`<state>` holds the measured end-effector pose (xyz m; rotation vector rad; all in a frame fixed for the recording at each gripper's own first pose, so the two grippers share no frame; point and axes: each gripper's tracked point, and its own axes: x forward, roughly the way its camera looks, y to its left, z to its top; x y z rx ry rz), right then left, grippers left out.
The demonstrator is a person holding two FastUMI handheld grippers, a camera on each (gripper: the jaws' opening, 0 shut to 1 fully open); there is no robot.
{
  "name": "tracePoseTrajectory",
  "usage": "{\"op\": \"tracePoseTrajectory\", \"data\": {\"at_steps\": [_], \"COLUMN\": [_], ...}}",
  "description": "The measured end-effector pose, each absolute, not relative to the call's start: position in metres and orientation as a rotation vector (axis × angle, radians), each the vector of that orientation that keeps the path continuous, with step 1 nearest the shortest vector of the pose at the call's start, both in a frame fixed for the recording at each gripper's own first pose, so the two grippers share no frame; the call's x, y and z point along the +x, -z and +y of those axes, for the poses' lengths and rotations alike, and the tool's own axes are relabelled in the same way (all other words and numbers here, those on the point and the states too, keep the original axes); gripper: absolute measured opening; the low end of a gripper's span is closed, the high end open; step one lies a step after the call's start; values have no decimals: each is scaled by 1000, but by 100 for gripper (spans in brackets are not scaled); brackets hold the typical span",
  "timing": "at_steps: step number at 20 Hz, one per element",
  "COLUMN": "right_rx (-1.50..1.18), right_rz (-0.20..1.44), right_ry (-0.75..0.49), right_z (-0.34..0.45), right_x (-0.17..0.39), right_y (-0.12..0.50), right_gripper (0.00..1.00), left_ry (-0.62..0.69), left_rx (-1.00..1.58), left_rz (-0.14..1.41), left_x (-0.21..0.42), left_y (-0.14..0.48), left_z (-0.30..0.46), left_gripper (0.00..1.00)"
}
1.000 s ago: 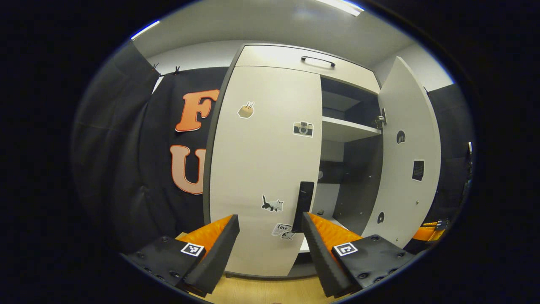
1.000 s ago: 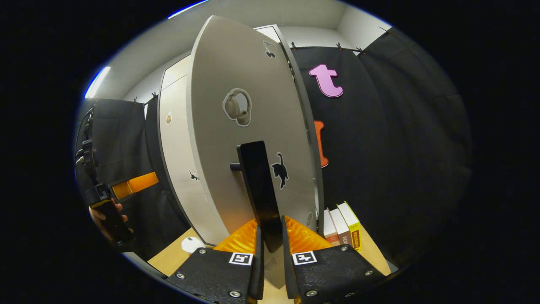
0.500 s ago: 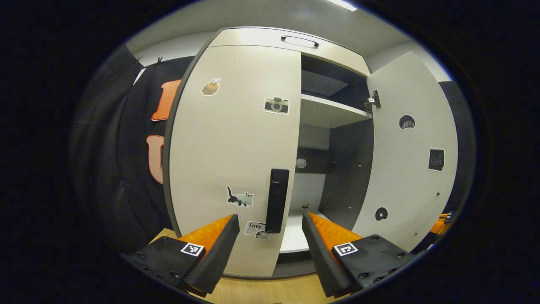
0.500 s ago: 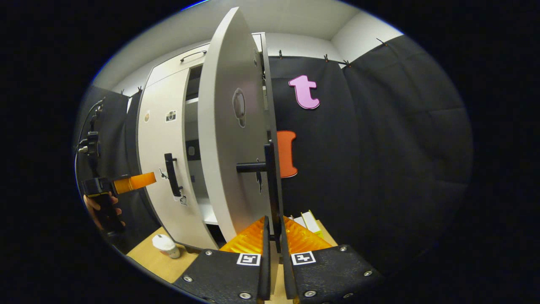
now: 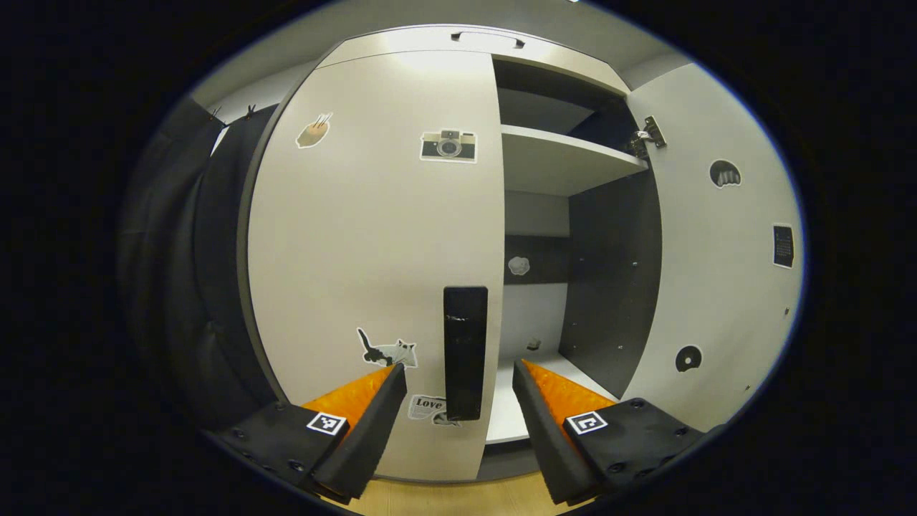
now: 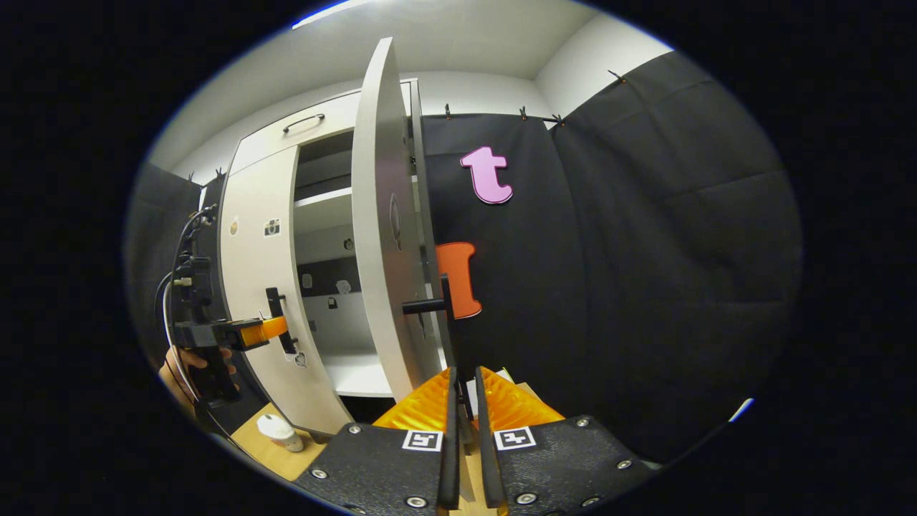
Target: Open the right door of the double-door shoe cabinet with the right hand, and open the left door with the left hand.
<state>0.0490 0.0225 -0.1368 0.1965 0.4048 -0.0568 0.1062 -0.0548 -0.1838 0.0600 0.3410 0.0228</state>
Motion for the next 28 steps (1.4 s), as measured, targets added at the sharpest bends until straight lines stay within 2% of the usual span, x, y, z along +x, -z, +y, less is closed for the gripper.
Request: {"op": "tracePoseTrajectory", "data": {"at_steps": [4,5,6,12,13,14,15,16,17,18,19,20,22,26,28], "right_rx": [193,194,198,193,189,190,196,204,207,207,204,199,190,186,190], "right_rz": [407,407,409,434,433,432,433,436,432,434,435,435,432,424,414], "right_ry": [68,77,79,72,76,84,85,85,86,89,92,94,93,88,73], "right_z": [21,18,17,15,14,13,14,15,15,15,14,14,15,16,19], "right_x": [34,31,29,13,12,12,13,12,11,9,8,6,4,-6,-8], "right_y": [134,135,134,137,135,135,136,137,136,136,136,136,134,128,124], "right_gripper": [16,16,16,32,36,32,42,45,53,57,70,68,73,73,73], "left_ry": [-41,-44,-39,-90,-89,-89,-87,-84,-82,-73,-57,-41,-49,-49,-51], "left_rx": [45,46,36,31,47,63,82,96,109,110,96,85,87,37,44], "left_rz": [367,367,365,363,357,345,347,339,337,326,326,324,338,351,363], "left_x": [123,126,129,136,135,136,136,136,136,137,136,137,136,134,130], "left_y": [198,200,204,214,215,214,216,215,216,215,215,215,217,217,216], "left_z": [-50,-49,-52,-39,-40,-41,-42,-44,-46,-49,-54,-59,-58,-58,-57], "left_gripper": [94,91,93,88,84,84,84,81,78,72,70,58,39,29,29]}}
